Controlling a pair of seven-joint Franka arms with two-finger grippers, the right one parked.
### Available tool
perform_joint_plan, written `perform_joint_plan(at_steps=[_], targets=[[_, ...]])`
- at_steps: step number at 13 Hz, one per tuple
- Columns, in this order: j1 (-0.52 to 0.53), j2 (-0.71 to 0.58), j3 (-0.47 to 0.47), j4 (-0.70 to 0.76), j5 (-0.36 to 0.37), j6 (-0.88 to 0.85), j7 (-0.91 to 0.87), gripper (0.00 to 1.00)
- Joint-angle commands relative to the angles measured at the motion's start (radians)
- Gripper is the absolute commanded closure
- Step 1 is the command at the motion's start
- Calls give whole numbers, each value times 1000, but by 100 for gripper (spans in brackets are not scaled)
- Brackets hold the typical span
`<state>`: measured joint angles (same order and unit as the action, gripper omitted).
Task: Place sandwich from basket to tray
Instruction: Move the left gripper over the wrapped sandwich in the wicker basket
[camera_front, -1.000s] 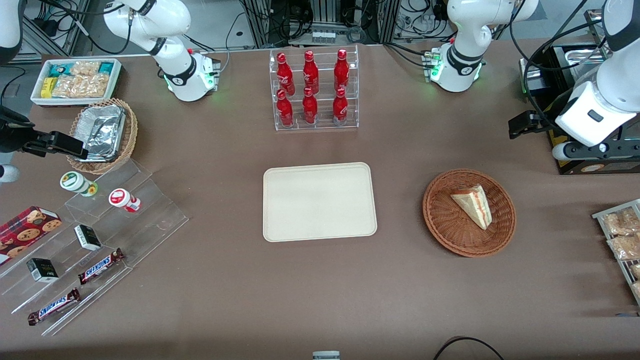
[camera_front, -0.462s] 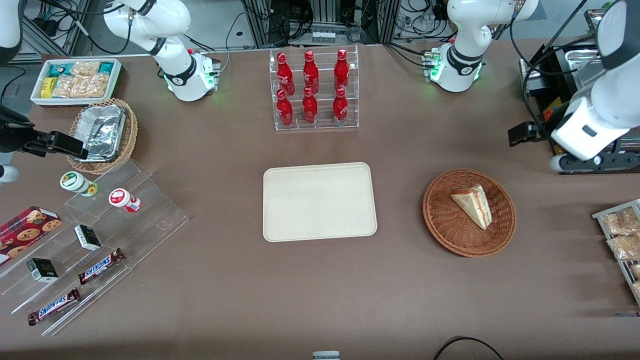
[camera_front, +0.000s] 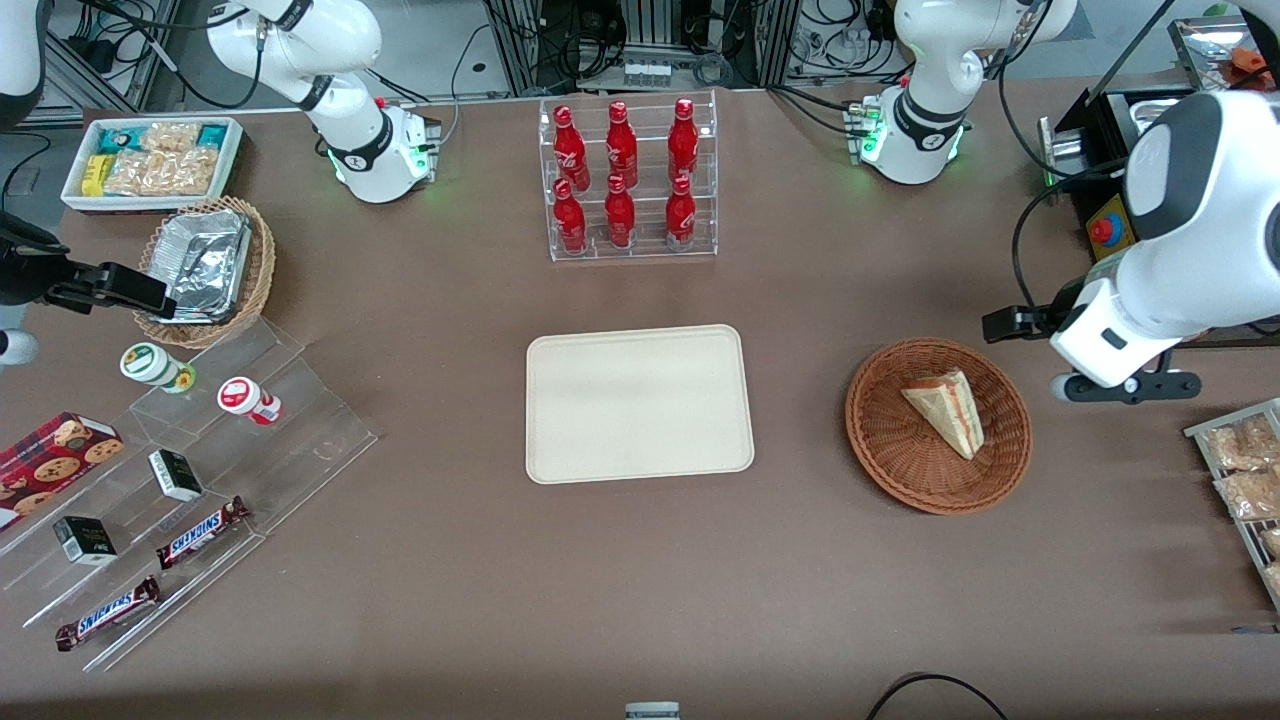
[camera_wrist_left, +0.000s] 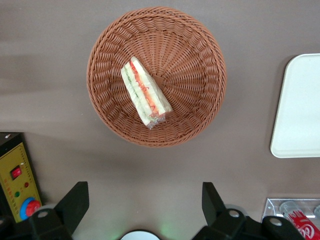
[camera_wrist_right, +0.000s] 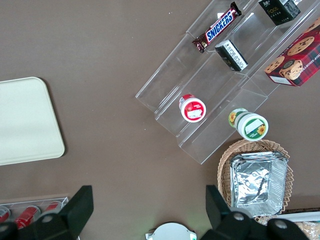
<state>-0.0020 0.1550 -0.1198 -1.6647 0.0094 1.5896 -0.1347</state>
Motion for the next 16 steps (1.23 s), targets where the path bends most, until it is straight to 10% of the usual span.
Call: perform_joint_plan(at_steps=[1,10,16], targets=[[-9,-26,9,-107,15,100,10,0],[3,-68,14,-403,20,446,-22,0],[10,-88,12,-544,20,659,-366,0]])
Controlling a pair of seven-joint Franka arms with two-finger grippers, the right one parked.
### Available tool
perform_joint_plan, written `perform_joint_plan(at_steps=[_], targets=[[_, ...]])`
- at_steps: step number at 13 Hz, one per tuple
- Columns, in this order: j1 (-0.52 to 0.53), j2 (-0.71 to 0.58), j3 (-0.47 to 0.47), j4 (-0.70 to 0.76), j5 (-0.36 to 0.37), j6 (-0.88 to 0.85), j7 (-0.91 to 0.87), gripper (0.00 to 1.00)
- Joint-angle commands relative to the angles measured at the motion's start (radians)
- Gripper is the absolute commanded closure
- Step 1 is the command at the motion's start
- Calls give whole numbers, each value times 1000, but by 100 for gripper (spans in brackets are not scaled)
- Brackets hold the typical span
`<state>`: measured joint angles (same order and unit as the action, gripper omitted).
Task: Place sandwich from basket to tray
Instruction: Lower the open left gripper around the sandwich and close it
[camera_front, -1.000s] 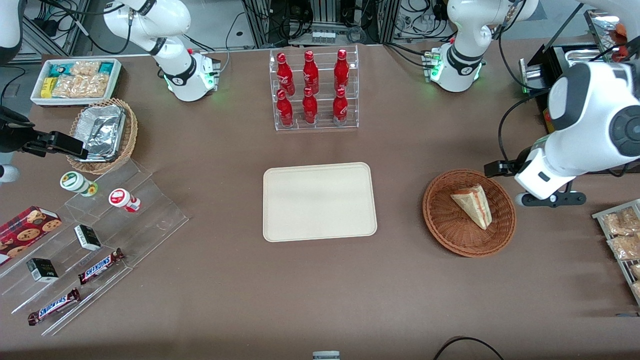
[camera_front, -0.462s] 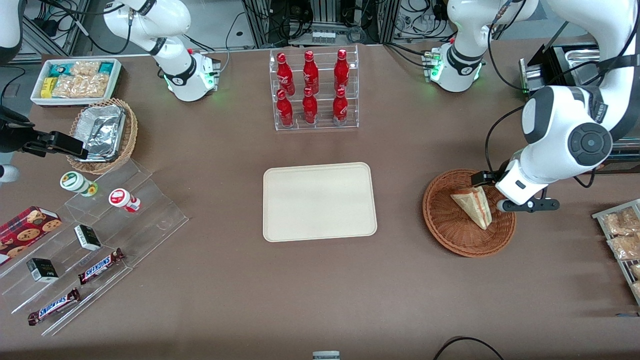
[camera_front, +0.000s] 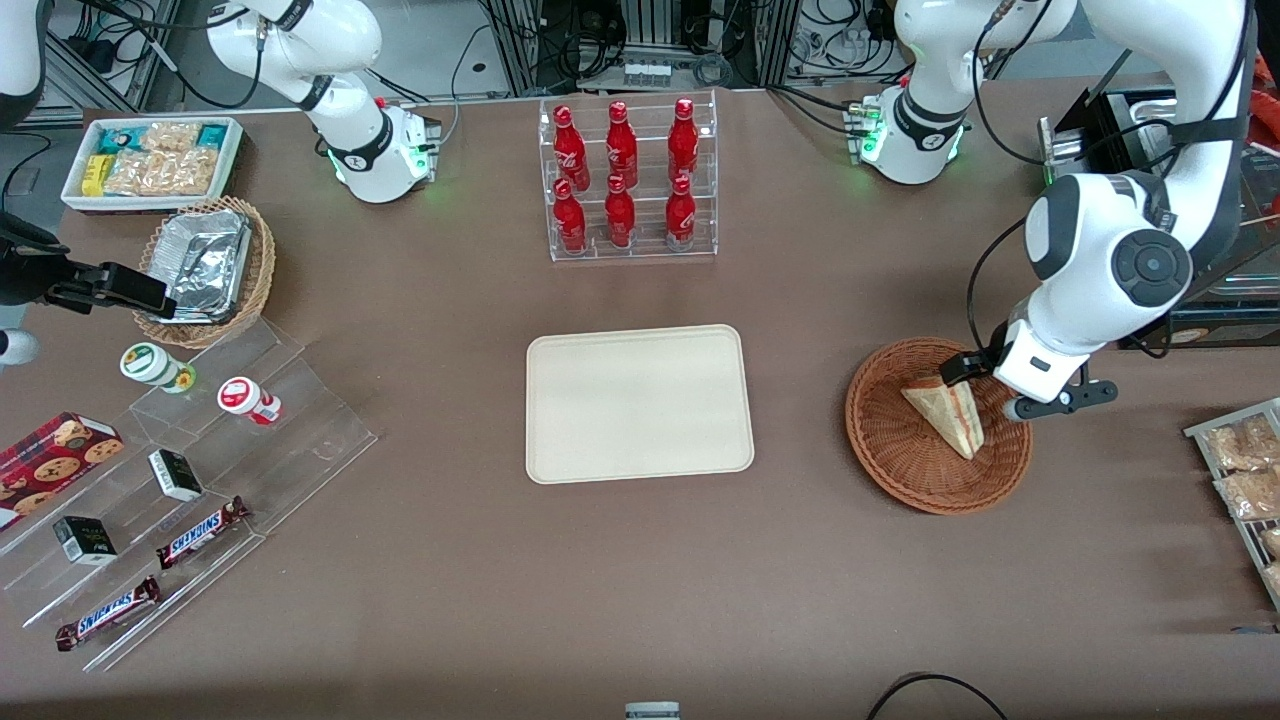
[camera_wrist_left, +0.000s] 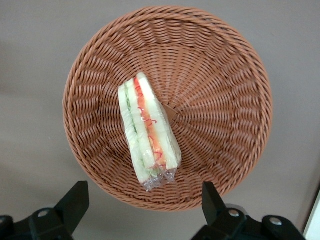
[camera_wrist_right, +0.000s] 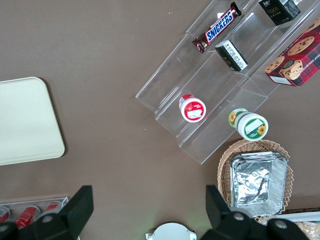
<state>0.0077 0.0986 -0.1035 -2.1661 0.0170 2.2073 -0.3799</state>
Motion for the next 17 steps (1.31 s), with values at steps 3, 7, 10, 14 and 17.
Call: perform_joint_plan(at_steps=[3,7,10,14,17], targets=[[0,-4,-4,-44,3,92,-256,0],[0,36,-4,-47,-5,175,-457,0],[-8,61,-4,-46,1,172,-458,0],[-6,116,-4,-44,9,190,-455,0],[-2,145,-4,-44,11,201,-455,0]])
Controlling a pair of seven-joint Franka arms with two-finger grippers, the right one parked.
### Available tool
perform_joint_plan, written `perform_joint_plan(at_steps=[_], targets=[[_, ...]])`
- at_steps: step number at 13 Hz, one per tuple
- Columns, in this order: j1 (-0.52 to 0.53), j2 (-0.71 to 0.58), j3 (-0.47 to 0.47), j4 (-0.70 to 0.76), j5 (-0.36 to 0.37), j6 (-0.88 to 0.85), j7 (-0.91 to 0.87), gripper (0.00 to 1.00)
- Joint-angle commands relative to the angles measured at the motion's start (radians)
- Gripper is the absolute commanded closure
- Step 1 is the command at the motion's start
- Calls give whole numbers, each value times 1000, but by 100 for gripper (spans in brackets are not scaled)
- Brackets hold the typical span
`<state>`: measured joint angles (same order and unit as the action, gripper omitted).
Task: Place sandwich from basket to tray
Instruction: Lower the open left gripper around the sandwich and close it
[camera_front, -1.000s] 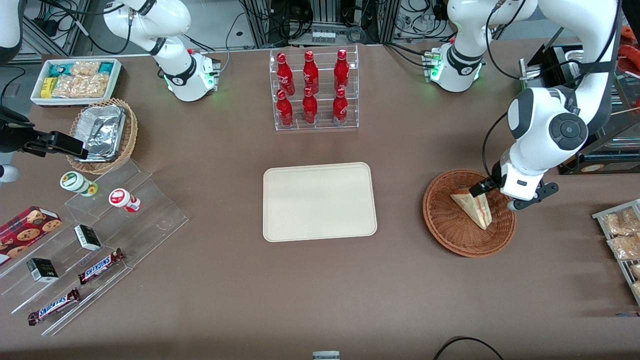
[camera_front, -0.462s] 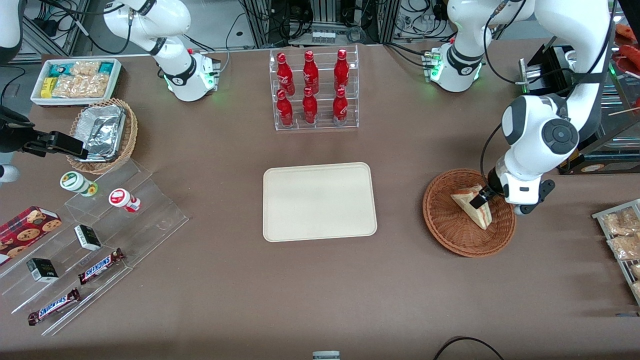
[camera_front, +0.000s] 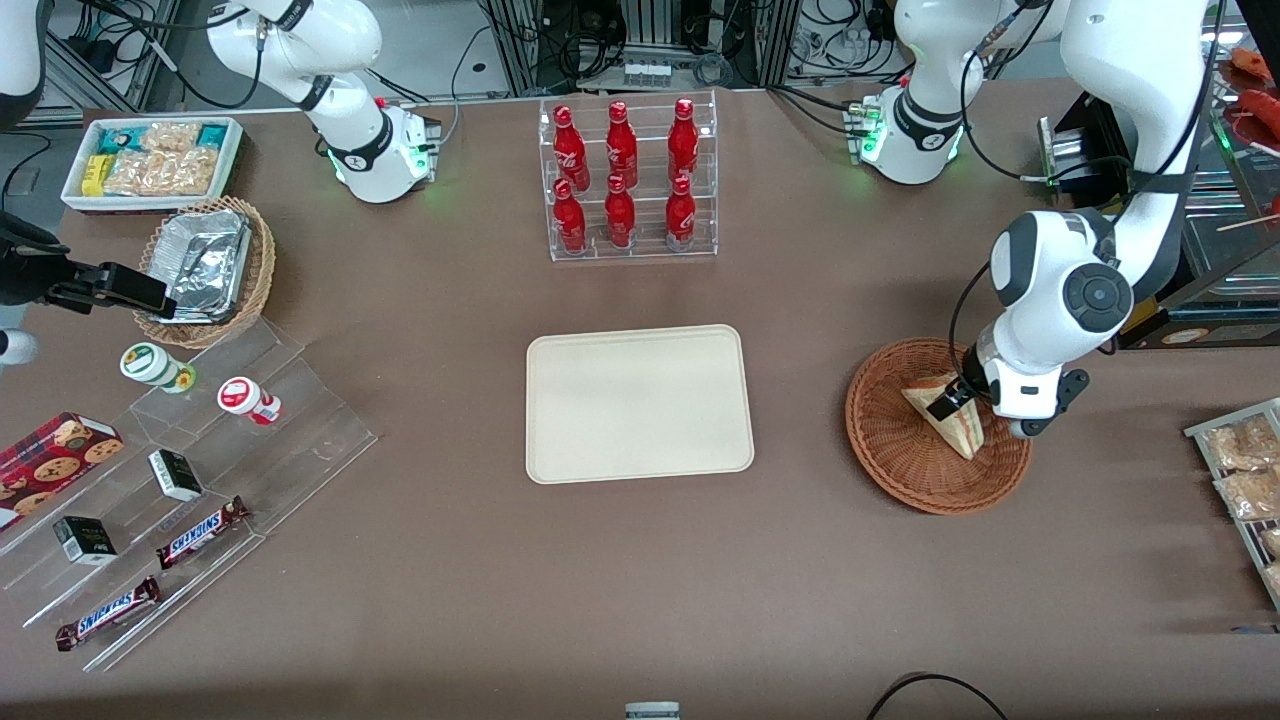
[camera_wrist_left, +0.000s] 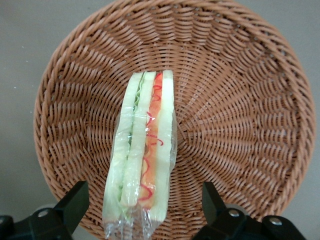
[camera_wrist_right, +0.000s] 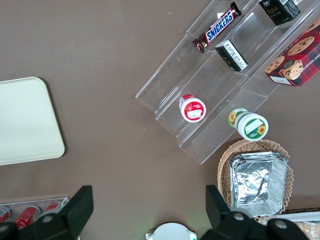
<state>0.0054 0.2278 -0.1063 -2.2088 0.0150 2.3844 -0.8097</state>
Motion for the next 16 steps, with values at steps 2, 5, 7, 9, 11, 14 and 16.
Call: perform_joint_plan(at_steps=[2,5,7,9,11,14,16], targets=[[4,34,-1,-3,13,35,-28,0],[4,42,0,-5,11,32,-34,57],[4,41,2,-6,13,27,-31,100],[4,41,0,-5,13,21,-22,100],[2,32,0,9,16,-22,-19,100],[-11,15,-10,114,17,-176,18,100],[-33,22,-18,232,11,-345,87,100]])
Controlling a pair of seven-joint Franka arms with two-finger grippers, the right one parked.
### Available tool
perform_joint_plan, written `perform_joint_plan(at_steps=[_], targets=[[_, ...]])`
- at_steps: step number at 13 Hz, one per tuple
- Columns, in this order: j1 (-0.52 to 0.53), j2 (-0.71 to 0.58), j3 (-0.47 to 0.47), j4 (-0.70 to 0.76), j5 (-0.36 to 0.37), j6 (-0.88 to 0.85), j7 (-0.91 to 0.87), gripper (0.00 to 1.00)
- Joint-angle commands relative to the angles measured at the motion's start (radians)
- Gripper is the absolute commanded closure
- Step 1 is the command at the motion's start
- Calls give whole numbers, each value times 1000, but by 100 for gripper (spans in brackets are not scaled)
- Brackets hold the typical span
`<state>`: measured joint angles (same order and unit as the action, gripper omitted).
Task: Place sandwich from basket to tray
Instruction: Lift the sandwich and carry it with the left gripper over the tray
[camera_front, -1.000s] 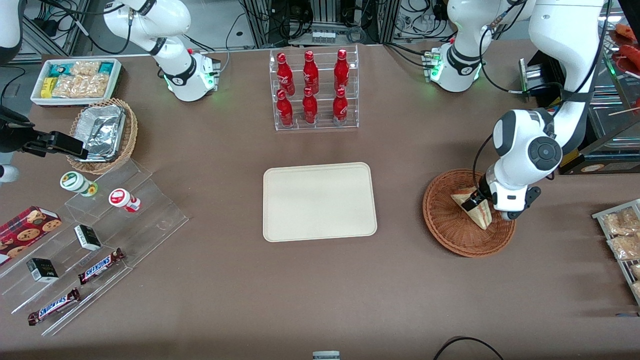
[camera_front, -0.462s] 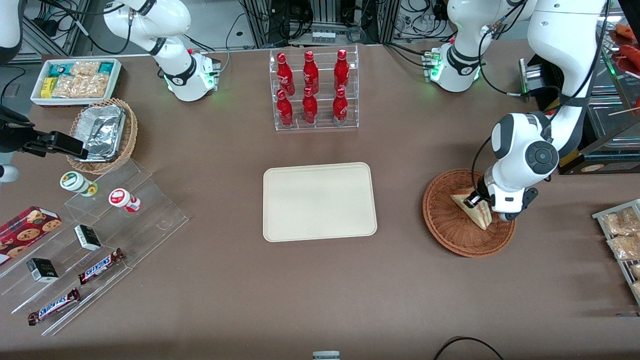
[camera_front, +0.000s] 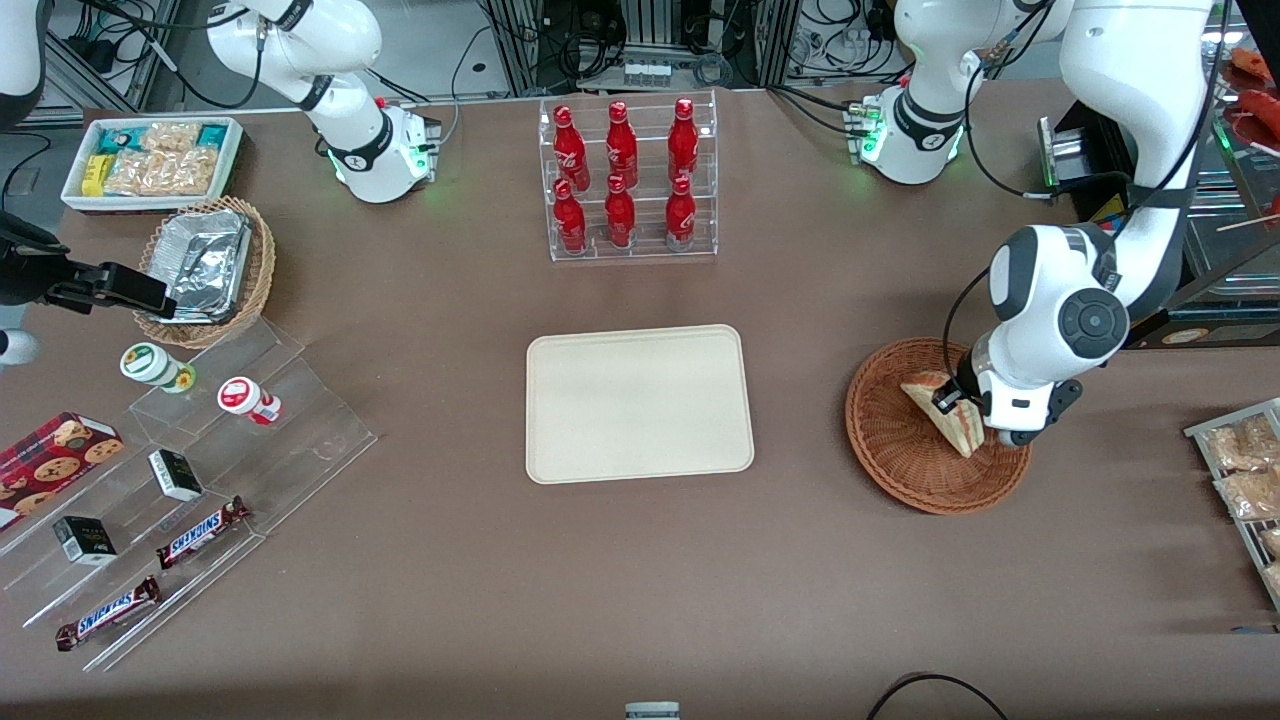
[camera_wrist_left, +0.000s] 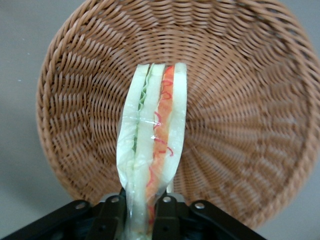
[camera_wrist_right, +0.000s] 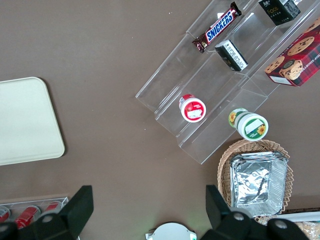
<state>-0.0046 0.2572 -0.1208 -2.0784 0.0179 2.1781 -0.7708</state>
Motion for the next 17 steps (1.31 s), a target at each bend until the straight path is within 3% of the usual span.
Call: perform_joint_plan(at_steps=[1,10,17], targets=[[-47,8,-5,162,5,-214,77,100],[-319,132,-6,348,-39,-264,148,100],[-509,324,-5,544,-62,-259,1,100]])
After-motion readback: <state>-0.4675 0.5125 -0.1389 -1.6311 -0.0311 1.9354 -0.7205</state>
